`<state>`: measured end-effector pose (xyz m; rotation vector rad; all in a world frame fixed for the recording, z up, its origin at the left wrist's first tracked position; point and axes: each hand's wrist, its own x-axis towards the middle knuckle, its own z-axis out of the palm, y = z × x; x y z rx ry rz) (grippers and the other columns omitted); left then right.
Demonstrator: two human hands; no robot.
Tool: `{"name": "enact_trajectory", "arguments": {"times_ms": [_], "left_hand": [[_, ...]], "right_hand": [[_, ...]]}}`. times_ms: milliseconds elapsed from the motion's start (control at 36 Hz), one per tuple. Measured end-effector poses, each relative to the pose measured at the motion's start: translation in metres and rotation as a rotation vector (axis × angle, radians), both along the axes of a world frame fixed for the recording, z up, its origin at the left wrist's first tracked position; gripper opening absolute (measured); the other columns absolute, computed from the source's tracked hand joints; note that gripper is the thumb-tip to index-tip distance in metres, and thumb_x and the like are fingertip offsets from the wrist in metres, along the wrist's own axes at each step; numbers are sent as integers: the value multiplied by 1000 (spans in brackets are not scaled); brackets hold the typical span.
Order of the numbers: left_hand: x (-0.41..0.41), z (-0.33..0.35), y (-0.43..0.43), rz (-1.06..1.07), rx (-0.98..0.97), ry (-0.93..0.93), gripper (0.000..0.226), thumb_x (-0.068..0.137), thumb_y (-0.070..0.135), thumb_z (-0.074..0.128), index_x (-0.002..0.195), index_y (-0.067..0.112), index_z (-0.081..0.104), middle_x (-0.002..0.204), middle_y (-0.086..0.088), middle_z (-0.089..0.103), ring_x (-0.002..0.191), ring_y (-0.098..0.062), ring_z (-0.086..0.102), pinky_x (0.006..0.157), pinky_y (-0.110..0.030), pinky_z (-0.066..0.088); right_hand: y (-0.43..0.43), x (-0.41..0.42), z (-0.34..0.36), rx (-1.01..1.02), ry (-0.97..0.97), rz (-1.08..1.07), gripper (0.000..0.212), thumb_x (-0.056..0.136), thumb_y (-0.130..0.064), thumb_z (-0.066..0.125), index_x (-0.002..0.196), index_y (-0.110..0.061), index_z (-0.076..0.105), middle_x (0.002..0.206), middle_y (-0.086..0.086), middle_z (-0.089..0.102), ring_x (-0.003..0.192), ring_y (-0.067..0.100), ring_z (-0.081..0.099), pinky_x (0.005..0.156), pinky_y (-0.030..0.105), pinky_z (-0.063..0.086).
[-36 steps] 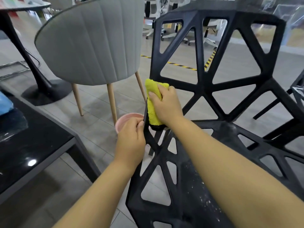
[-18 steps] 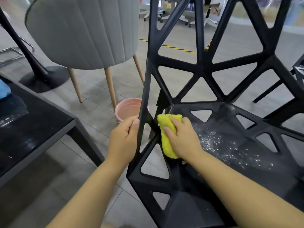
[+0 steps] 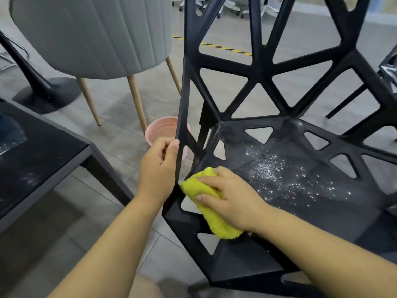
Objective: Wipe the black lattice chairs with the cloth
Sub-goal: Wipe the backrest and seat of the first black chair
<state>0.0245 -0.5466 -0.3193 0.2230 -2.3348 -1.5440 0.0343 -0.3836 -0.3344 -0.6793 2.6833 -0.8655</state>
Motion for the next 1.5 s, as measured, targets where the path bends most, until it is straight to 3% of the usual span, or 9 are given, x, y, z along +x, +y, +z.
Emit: {"name": "enact_trajectory", "arguments": {"times_ms": [111,194,417,528,639,750,917,1306,1500], "left_hand": [[11,-5,-3,-8,1,-44,28,99,27,41,80,22,60,67,10,56,63,1,48,56,-11,37],[25,-11,-4,-3,8,-53,33,99,27,41,81,5,60,72,-10,58,62,-5,46,55,-14,35],[37,-11,-4,24,-25,-57,30,98,26,43,74,20,60,61,8,54,58,0,46,53,-11,35],[38,-10,-1,35,22,-62,22,95,28,50,76,24,61,67,8,60,60,3,51,55,-8,39],[40,-10,3,43,-4,-75,17,93,31,53,78,29,59,69,10,60,60,4,51,54,-6,39],[39,-11,4,66,-19,-66,18,94,30,52,82,20,60,69,6,59,56,3,49,51,-7,38],[40,-13,2,36,-107,-63,18,95,33,50,82,25,58,70,3,59,65,-3,52,56,-11,41],[37,-11,3,45,-117,23,19,95,23,52,78,16,58,64,6,53,58,4,47,53,-6,36],[41,-12,2,61,-99,-12,25,94,26,52,70,28,57,68,3,59,60,4,48,56,-10,35]], "right_hand": [[-14,-13,-3,-27,49,-138,41,89,-54,47,126,-39,53,96,-8,36,100,21,50,88,35,42],[-19,-4,-4,11,127,-119,38,92,-48,49,129,-36,52,99,-9,29,96,26,52,82,35,44],[5,28,-6,-80,360,264,43,84,-49,49,118,-27,64,102,6,49,73,22,54,58,27,49],[23,24,-13,-83,365,309,45,84,-51,49,121,-29,64,107,0,46,80,8,45,66,17,36],[22,7,-11,51,171,66,64,80,-65,30,129,-32,53,107,-4,43,102,23,55,85,38,47],[-3,-30,-10,43,202,-201,42,95,-46,43,133,-28,47,125,7,43,109,32,51,90,40,43],[4,-99,-20,167,105,-556,42,100,-38,35,133,-13,41,133,18,38,112,37,49,89,39,39],[8,11,-7,-27,133,-167,46,82,-57,46,120,-34,61,94,-4,43,94,18,49,80,27,36],[11,71,-11,-95,443,183,37,82,-42,54,116,-28,57,101,2,41,57,25,51,43,26,45]]}}
